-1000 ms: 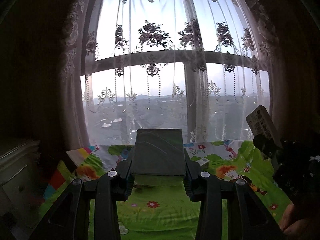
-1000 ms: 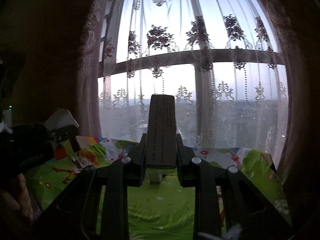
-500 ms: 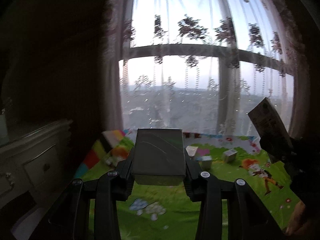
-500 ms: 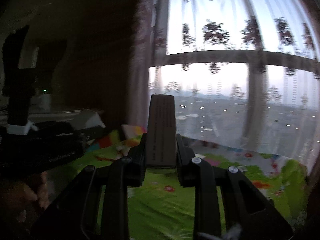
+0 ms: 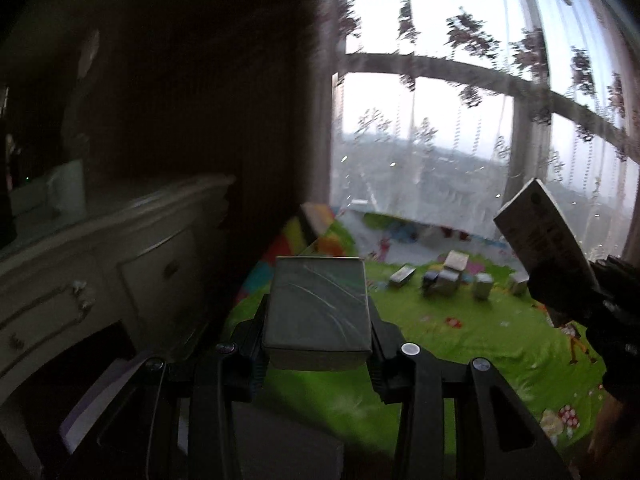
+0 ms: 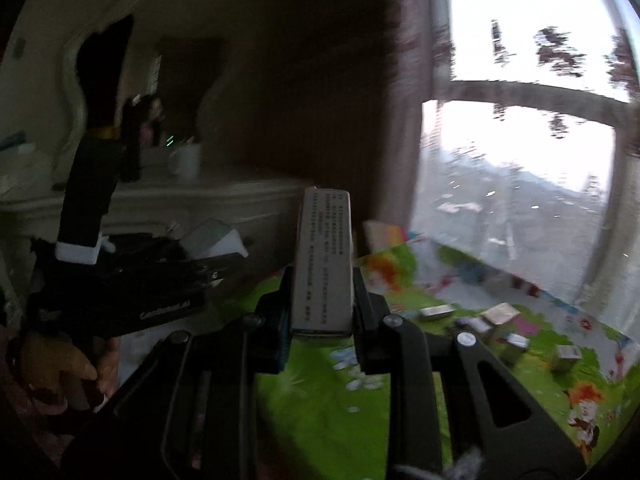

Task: Organize rigid objects
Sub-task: 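Lower both boxes into the storage box and open both tools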

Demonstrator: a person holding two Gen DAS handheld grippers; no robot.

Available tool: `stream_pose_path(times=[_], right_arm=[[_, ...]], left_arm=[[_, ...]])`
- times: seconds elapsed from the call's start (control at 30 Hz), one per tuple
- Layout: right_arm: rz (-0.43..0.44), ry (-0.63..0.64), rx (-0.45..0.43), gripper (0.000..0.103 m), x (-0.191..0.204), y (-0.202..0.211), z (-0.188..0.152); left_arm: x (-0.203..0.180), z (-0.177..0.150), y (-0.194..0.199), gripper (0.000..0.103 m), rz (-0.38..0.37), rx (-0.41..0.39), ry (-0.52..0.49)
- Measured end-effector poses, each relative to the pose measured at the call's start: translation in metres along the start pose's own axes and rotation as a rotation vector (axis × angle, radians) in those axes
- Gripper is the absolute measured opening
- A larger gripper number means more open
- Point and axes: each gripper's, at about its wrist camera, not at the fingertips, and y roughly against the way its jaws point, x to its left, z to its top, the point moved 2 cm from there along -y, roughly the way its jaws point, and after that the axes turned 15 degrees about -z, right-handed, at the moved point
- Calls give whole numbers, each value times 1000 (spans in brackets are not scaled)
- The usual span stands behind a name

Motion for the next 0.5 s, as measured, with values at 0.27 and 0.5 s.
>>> stream_pose_path(times=[0.27,0.5], right_arm=[[124,136,43,28,66,-20,-3],[257,247,148,28,118,-41,-20]], left_arm=[[58,-34,15,42,98,66,104],[97,-58,17,42,166,130,187]])
